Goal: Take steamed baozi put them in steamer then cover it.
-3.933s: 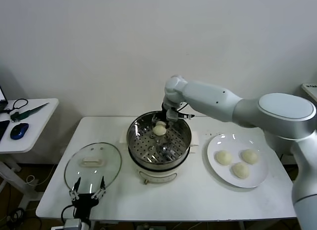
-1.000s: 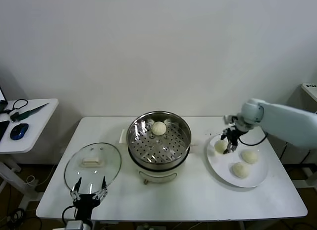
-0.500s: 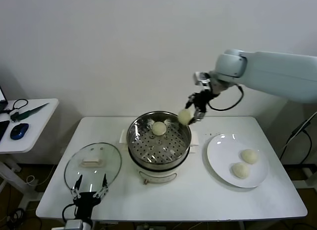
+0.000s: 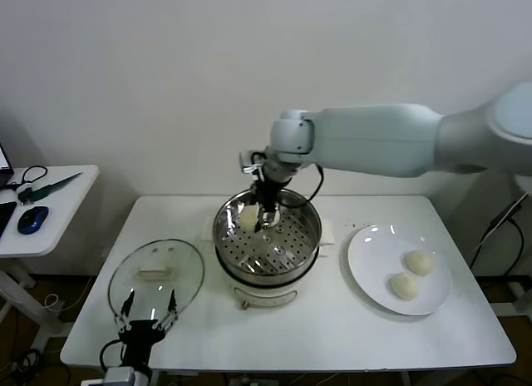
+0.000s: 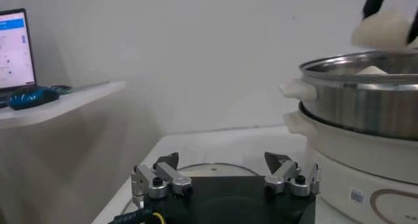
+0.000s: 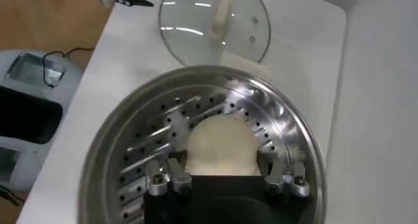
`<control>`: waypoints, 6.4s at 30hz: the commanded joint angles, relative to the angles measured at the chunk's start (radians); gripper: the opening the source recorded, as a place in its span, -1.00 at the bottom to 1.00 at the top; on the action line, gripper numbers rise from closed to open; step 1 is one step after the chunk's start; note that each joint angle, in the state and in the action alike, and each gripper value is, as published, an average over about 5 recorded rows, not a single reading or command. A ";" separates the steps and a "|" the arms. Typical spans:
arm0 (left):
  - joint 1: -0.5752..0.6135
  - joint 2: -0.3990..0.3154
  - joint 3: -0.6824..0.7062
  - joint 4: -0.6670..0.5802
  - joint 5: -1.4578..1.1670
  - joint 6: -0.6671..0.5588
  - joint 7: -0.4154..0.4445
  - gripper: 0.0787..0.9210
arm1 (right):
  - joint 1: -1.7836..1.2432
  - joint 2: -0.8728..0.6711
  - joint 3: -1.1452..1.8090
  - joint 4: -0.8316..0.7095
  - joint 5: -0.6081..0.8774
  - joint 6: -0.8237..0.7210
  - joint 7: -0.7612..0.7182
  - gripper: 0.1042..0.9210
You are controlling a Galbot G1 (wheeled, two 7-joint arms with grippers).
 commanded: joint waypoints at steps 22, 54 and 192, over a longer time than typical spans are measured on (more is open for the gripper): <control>0.007 -0.009 0.001 -0.014 0.002 0.005 0.003 0.77 | -0.014 -0.014 -0.002 -0.030 -0.095 0.056 -0.038 0.76; 0.019 -0.026 -0.006 -0.046 0.022 0.017 0.005 0.77 | -0.439 -0.884 0.227 0.057 -0.707 0.213 -0.201 0.76; 0.012 -0.038 -0.003 -0.009 0.041 0.010 0.015 0.77 | -0.696 -0.736 0.609 -0.366 -0.877 0.380 -0.198 0.76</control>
